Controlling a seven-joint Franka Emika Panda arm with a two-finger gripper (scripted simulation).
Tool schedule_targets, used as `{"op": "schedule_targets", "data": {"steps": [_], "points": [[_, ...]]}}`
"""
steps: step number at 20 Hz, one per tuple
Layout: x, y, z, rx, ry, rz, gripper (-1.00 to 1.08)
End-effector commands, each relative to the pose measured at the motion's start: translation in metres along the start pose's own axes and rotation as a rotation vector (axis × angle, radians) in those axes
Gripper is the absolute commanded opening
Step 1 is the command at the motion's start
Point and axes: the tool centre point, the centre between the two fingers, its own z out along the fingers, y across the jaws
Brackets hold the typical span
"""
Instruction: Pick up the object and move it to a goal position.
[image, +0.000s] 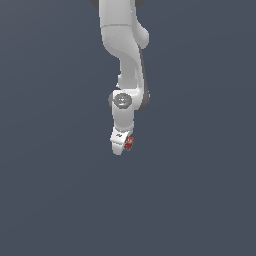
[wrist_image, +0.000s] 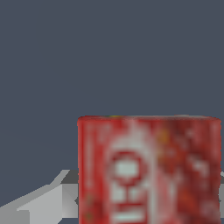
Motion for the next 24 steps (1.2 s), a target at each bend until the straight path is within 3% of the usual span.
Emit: {"op": "schedule_targets", "data": {"steps": [1,12,24], "points": [[0.000,-0.001,0.001,0.002,0.000,0.000,-1.00],[0.003,0.007,-0.030,0.000,0.000,-0.001,-1.00],[0.017,0.032,-0.136,0.002,0.002,-0.002,-1.00]]}}
